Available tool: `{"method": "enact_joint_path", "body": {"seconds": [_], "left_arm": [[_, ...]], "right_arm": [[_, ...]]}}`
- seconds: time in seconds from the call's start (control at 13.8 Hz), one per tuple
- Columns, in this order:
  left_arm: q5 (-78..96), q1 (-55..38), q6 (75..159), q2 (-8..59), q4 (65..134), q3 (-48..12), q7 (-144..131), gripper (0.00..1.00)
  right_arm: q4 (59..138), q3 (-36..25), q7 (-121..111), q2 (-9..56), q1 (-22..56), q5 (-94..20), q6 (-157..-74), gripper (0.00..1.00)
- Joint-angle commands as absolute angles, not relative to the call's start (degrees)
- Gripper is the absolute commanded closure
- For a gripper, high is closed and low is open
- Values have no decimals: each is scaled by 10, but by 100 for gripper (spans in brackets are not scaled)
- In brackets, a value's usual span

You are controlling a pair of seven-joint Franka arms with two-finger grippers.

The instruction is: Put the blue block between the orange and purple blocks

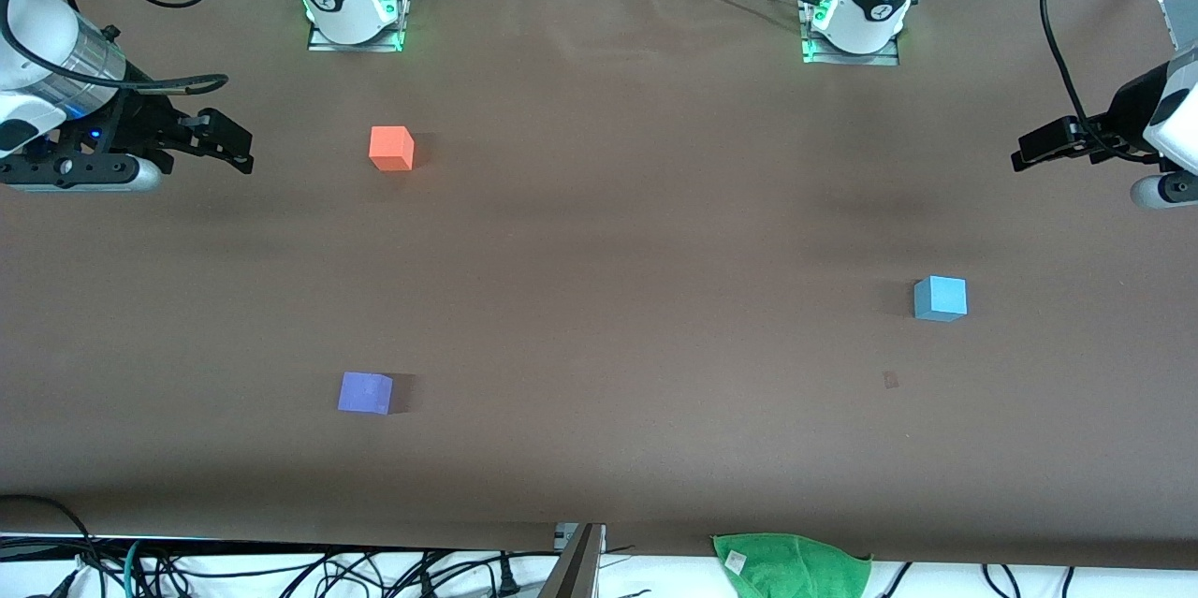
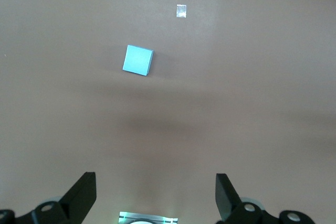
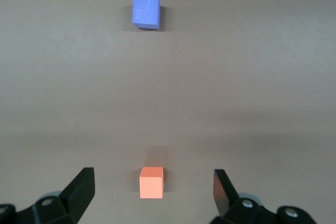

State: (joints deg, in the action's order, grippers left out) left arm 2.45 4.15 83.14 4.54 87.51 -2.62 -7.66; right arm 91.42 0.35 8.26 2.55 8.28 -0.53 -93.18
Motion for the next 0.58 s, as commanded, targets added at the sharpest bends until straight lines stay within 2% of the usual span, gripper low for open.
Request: {"method": "enact_joint_path", "body": {"seconds": [0.0, 0.51], "left_arm": [[25, 45, 823, 66, 860, -25, -68, 0], [-1, 55, 827, 104, 861, -20, 24, 0]], "right_arm": [[911, 2, 75, 24, 82, -15, -933, 0], [912, 2, 76, 23, 82, -15, -928, 0]]}}
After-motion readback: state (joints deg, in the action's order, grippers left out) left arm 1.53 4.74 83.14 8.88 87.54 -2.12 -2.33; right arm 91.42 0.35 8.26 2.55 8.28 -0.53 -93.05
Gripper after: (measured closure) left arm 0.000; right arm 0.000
